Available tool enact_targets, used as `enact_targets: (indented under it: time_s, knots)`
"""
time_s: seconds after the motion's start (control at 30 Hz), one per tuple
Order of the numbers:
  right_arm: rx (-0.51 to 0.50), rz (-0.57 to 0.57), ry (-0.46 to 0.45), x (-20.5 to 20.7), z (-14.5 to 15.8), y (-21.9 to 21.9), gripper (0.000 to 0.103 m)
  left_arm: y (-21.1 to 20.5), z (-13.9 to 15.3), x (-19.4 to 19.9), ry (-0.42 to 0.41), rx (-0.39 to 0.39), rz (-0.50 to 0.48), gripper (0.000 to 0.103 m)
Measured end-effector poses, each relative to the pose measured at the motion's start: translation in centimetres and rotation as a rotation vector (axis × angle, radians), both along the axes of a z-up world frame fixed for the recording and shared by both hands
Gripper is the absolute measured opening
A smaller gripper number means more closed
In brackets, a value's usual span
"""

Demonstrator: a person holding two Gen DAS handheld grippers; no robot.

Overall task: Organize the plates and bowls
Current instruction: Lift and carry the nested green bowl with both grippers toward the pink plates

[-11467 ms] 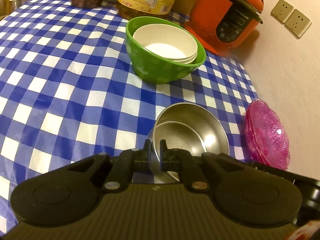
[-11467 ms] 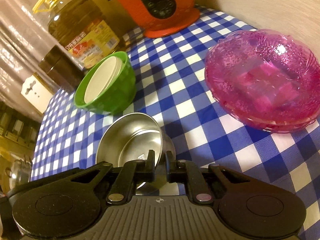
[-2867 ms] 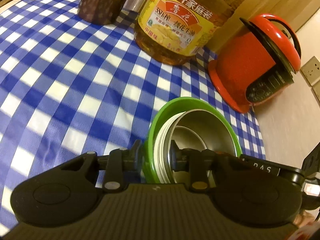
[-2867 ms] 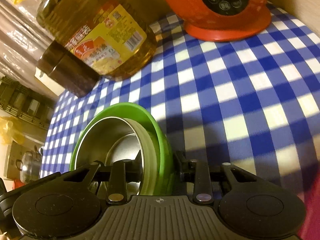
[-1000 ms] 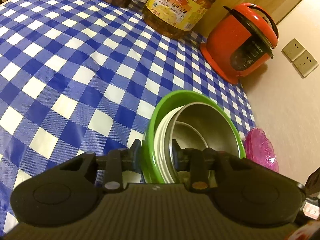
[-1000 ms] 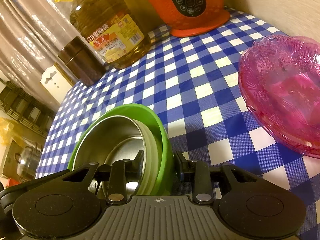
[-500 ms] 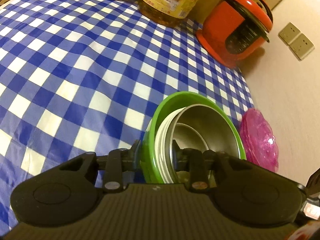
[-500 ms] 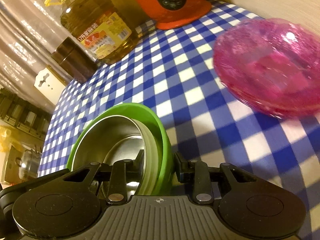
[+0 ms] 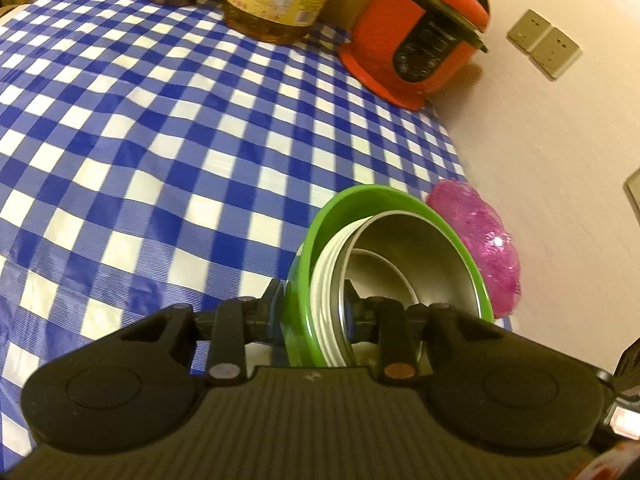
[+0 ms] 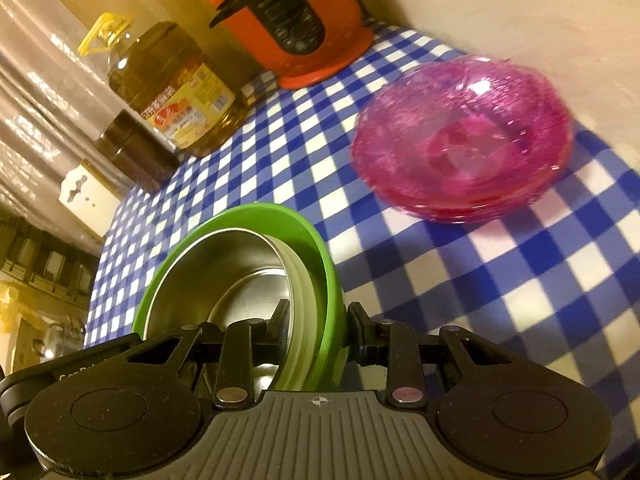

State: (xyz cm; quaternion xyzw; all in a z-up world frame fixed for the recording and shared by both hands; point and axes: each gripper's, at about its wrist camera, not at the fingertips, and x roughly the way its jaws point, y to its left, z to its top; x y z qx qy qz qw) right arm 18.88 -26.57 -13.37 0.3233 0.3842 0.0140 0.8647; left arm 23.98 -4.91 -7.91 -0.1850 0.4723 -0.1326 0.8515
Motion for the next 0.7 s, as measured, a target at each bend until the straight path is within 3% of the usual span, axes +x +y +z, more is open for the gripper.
enact_targets:
  time_s: [0.7]
  knots:
    - [-0.005, -0.147, -0.034, -3.7, 3.8, -7.3, 0.03, -8.2, 4.0, 0.5, -0.042, -0.033, -0.146, 0.026]
